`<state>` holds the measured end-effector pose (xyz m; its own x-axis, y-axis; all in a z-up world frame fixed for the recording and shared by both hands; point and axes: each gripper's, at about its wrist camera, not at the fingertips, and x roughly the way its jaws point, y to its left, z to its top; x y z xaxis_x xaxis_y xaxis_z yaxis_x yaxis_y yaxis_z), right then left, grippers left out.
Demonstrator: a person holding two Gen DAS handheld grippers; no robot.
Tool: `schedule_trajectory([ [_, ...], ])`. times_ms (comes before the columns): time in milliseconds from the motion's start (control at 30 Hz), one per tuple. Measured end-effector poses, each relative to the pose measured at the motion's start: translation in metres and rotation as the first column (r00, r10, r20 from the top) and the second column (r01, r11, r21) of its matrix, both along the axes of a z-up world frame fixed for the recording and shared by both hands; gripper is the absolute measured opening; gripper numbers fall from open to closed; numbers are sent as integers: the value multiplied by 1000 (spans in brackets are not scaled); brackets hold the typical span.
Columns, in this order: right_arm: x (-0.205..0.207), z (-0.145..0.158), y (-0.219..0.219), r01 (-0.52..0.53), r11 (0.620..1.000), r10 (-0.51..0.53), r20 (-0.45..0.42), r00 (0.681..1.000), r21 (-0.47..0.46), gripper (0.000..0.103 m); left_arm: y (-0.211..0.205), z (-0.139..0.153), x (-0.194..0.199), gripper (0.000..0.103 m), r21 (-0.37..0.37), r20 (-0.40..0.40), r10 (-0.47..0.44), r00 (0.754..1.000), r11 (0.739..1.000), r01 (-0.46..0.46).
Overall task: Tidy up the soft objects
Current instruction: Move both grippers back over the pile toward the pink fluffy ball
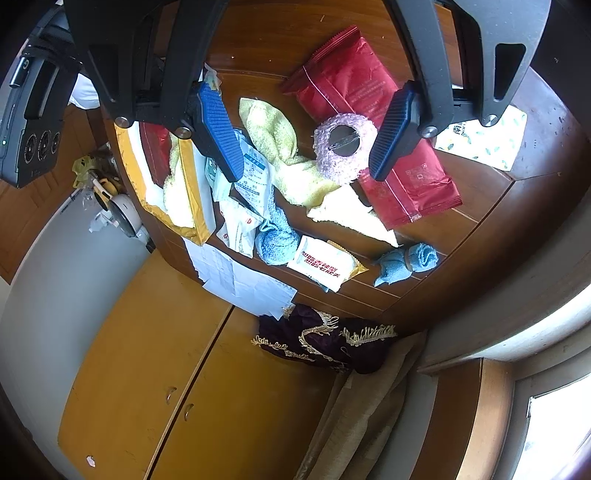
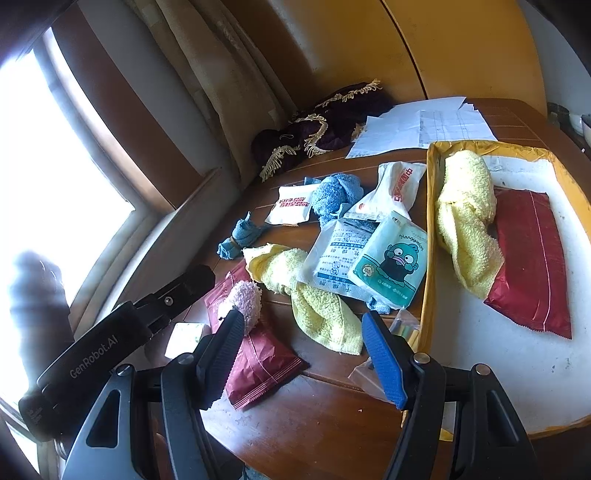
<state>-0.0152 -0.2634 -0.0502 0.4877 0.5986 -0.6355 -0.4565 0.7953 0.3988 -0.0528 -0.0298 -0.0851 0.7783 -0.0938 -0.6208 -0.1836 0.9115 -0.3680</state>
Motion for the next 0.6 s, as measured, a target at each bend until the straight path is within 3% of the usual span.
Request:
schedule_trajectory([
  [233,0,0,-3,3,1000,-3,0,1000,11,68,9,4,-7,70,35,9,15,1000,999,-16],
  [433,-3,-4,7,-29,1000,29,-8,1000,12,68,46,6,-26,70,76,6,116,993,990,-116],
  [600,-9,-2,17,-62,998,62,6,998,13,68,78,-4,-41,70,88,-43,178,983,981,-173],
])
